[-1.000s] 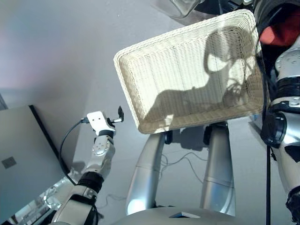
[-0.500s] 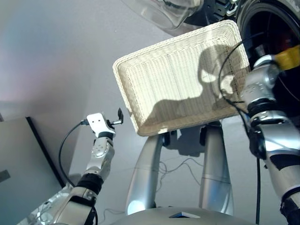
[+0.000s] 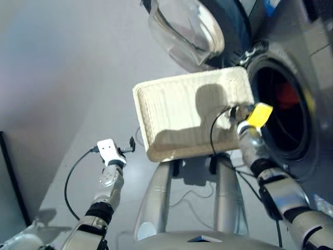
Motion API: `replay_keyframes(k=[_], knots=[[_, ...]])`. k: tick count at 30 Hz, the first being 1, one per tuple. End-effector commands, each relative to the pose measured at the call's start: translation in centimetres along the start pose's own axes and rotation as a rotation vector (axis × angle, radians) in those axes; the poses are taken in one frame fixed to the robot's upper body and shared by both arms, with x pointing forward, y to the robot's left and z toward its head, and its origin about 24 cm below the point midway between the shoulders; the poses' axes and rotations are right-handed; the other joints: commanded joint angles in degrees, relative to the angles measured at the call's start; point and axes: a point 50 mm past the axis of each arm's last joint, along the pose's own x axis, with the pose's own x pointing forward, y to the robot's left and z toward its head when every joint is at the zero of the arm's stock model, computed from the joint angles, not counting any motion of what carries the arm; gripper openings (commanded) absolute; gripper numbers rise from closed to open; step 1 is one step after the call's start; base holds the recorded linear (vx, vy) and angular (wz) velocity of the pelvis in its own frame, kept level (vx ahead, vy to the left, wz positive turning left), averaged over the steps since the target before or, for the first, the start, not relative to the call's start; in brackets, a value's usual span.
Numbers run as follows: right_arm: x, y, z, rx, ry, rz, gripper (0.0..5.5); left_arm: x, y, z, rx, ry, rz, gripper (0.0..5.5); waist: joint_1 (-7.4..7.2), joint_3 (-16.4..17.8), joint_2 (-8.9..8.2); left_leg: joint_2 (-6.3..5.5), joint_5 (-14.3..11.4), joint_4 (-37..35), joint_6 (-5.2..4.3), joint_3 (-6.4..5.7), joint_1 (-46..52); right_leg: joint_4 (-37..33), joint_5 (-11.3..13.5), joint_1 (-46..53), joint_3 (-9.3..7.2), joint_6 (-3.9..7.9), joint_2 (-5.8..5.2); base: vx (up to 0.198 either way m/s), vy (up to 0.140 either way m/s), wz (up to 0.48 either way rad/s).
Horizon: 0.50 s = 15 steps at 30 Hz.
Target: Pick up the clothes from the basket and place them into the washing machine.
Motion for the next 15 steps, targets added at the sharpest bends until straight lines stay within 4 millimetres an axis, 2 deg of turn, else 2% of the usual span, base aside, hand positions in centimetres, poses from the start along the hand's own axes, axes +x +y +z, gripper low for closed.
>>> replay_keyframes(k=[1, 4, 8, 9, 10, 14, 15], knots=[[-1.3, -0.5, -2.3, -0.109, 0.049, 0.056, 5.5, -0.5, 1.6, -0.6, 0.061, 0.026, 0.014, 5.5, 0.72, -1.5, -1.49, -1.41, 3.28, -5.69, 1.88, 1.33, 4.14, -6.55, 0.28, 9.14, -3.52, 1.35, 0.59, 0.106, 0.017, 0.179], [-3.2, -1.2, -6.0, -0.225, 0.178, 0.078, 5.5, -1.2, 2.4, -2.4, 0.117, 0.115, 0.025, 5.5, 0.65, -1.88, -2.7, -1.51, 3.67, -8.51, 1.61, 0.6, 10.01, -9.46, 0.35, 15.5, -4.33, 1.94, 0.57, 0.106, 0.023, 0.111], [-5.7, -2.5, -10.0, -0.28, 0.337, 0.069, 5.5, -2.3, 2.9, -4.9, 0.187, 0.244, 0.017, 5.5, 0.32, -2.3, -3.73, -1.66, 3.64, -11.36, 1.69, 0.48, 18.07, -11.78, -0.13, 23.58, -4.82, 2.62, 0.63, 0.105, 0.059, 0.045], [-6.2, -2.6, -10.8, -0.289, 0.371, 0.072, 5.5, -2.6, 3.1, -5.4, 0.197, 0.269, 0.022, 5.5, 0.26, -2.42, -3.85, -1.67, 3.58, -11.99, 1.77, 0.48, 19.81, -12.25, -0.31, 25.25, -4.85, 2.65, 0.67, 0.017, 0.079, 0.012], [-6.8, -2.9, -11.4, -0.29, 0.396, 0.063, 5.5, -2.8, 3.2, -5.7, 0.211, 0.279, 0.021, 5.5, 0.04, -2.68, -4.07, -1.8, 5.2, -13.12, 1.96, 0.7, 20.72, -13.31, 0.87, 26.41, -5.47, 2.38, 0.45, 0.026, 0.086, 0.03], [-9.8, -4.6, -14.7, -0.26, 0.556, -0.013, 5.5, -4.7, 4.0, -8.2, 0.223, 0.409, 0.056, 5.5, -0.44, -4.66, -4.61, -1.58, 5.29, -17.43, 1.81, 1.05, 28.67, -16.66, 1.0, 33.91, -5.43, 3.33, 0.79, 0.085, 0.081, 0.003], [-9.8, -4.6, -14.7, -0.26, 0.556, -0.013, 5.5, -4.7, 4.0, -8.2, 0.223, 0.409, 0.056, 5.5, -0.43, -4.61, -4.61, -1.58, 5.29, -17.46, 1.8, 1.06, 28.74, -16.68, 1.01, 33.98, -5.43, 3.34, 0.8, 0.111, 0.083, -0.092]])
